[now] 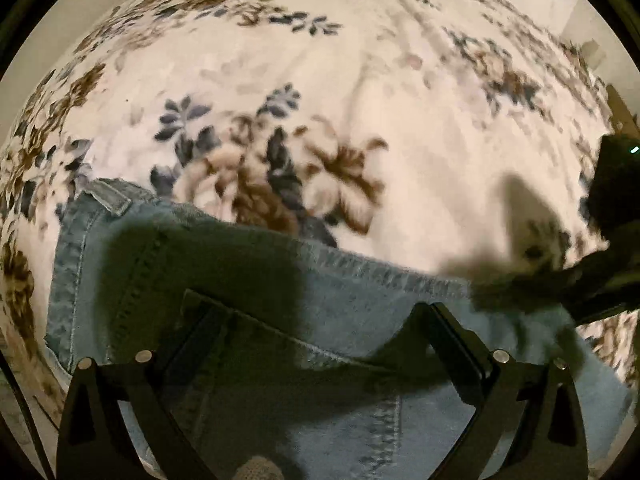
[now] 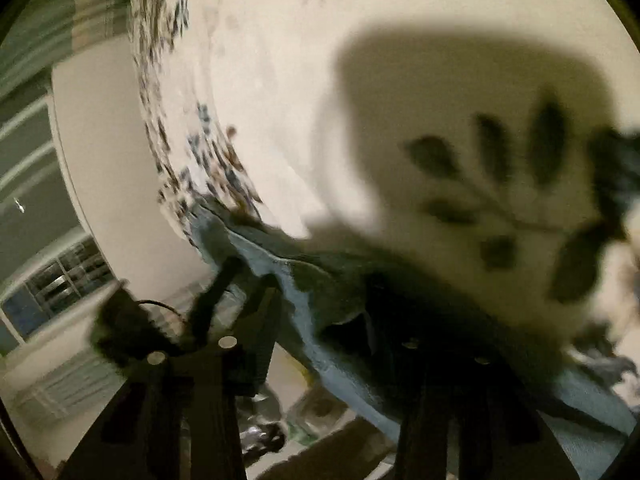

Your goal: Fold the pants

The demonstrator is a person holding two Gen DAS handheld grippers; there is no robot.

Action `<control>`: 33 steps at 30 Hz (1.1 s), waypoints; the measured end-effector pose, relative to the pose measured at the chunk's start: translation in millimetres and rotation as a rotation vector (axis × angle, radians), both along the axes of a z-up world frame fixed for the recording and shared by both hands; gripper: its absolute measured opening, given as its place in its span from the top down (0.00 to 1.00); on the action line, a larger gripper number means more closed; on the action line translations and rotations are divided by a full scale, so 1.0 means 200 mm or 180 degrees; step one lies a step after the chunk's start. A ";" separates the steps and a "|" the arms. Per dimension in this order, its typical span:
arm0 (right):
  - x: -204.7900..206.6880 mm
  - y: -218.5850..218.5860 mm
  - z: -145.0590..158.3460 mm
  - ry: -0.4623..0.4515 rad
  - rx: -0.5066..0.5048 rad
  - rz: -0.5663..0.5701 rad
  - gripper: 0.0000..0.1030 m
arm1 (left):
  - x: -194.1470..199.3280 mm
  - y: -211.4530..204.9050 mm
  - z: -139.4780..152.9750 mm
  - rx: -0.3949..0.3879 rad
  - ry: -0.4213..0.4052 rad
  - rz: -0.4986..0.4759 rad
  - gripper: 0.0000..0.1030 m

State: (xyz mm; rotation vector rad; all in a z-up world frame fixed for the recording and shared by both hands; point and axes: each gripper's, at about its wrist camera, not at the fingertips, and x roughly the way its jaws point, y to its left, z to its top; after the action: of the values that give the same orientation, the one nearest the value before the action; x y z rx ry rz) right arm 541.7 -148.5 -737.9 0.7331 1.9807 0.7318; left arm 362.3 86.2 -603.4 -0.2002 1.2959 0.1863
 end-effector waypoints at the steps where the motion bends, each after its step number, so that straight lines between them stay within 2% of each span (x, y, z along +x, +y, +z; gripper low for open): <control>1: 0.01 -0.05 -0.01 -0.0026 -0.0022 -0.0116 0.59 | -0.01 0.00 -0.01 0.0043 0.0008 -0.0027 0.00; 4: 0.03 0.05 -0.05 -0.0094 -0.0298 0.0086 0.61 | -0.04 -0.02 -0.05 0.0108 0.0039 -0.0081 0.00; 6: 0.06 0.09 -0.02 -0.0227 -0.0619 0.0166 0.79 | -0.06 -0.03 -0.06 0.0130 0.0058 -0.0125 0.00; 7: 0.05 -0.01 -0.01 -0.0261 -0.0645 0.0032 0.85 | -0.07 -0.02 -0.06 0.0134 0.0069 -0.0143 0.00; 9: 0.08 -0.12 0.07 -0.0341 -0.0682 -0.0352 0.89 | -0.08 -0.02 -0.06 0.0119 0.0064 -0.0184 0.00; 10: 0.11 -0.19 0.12 -0.0373 -0.0691 -0.0655 0.97 | -0.09 -0.01 -0.06 0.0125 0.0064 -0.0193 0.00; 11: 0.13 -0.30 0.16 -0.0419 -0.0727 -0.0931 0.97 | -0.10 -0.01 -0.05 0.0108 0.0066 -0.0188 0.00; 12: 0.15 -0.36 0.21 -0.0501 -0.0781 -0.1060 0.97 | -0.11 -0.01 -0.05 0.0095 0.0076 -0.0174 0.00; 13: 0.16 -0.41 0.26 -0.0621 -0.0883 -0.1022 0.96 | -0.12 0.01 -0.03 0.0035 0.0085 -0.0128 0.00; 15: 0.13 -0.35 0.32 -0.0650 -0.0820 -0.0589 0.92 | -0.17 0.04 0.00 -0.0060 0.0054 -0.0024 0.00; 17: 0.05 -0.24 0.38 -0.0709 -0.0714 -0.0217 0.76 | -0.22 0.09 0.07 -0.0155 -0.0019 0.0096 0.00; 18: 0.00 -0.17 0.38 -0.0688 -0.0642 -0.0033 0.64 | -0.25 0.12 0.10 -0.0167 -0.0056 0.0146 0.00; 19: -0.08 -0.09 0.34 -0.0532 -0.0506 0.0182 0.63 | -0.30 0.16 0.14 -0.0182 -0.0094 0.0223 0.00; 20: -0.17 -0.05 0.28 -0.0407 -0.0521 0.0309 0.63 | -0.34 0.20 0.16 -0.0191 -0.0099 0.0277 0.00; 21: -0.19 -0.08 0.23 -0.0430 -0.0688 0.0357 0.64 | -0.39 0.25 0.18 -0.0196 -0.0109 0.0360 0.00; 22: -0.18 -0.10 0.18 -0.0574 -0.1037 0.0332 0.77 | -0.42 0.27 0.20 -0.0188 -0.0118 0.0408 0.00; 23: -0.15 -0.15 0.17 -0.0730 -0.1359 0.0096 0.85 | -0.45 0.33 0.21 -0.0165 -0.0119 0.0482 0.00; 24: -0.13 -0.22 0.18 -0.0782 -0.1465 -0.0255 0.88 | -0.47 0.37 0.21 -0.0148 -0.0124 0.0541 0.00; 26: -0.17 -0.24 0.26 -0.0846 -0.1449 -0.0540 0.85 | -0.51 0.49 0.22 -0.0110 -0.0129 0.0688 0.00; 28: -0.34 -0.21 0.38 -0.0972 -0.1391 -0.0627 0.68 | -0.52 0.59 0.21 -0.0076 -0.0091 0.0805 0.00; 29: -0.44 -0.21 0.42 -0.0968 -0.1353 -0.0686 0.63 | -0.55 0.66 0.20 -0.0055 -0.0047 0.0900 0.00; 30: -0.55 -0.21 0.44 -0.0945 -0.1320 -0.0743 0.57 | -0.58 0.72 0.19 -0.0058 -0.0015 0.0975 0.00; 31: -0.73 -0.21 0.46 -0.0840 -0.1283 -0.0806 0.57 | -0.59 0.76 0.19 -0.0061 0.0007 0.1029 0.00; 33: -0.94 -0.17 0.43 -0.0583 -0.1208 -0.0924 0.57 | -0.64 0.89 0.16 -0.0158 0.0062 0.1290 0.00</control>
State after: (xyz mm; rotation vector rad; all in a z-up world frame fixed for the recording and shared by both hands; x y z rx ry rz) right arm 353.8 -182.7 -651.9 0.6760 1.7295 0.2302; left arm 234.9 263.2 -571.3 -0.5045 1.2695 0.5021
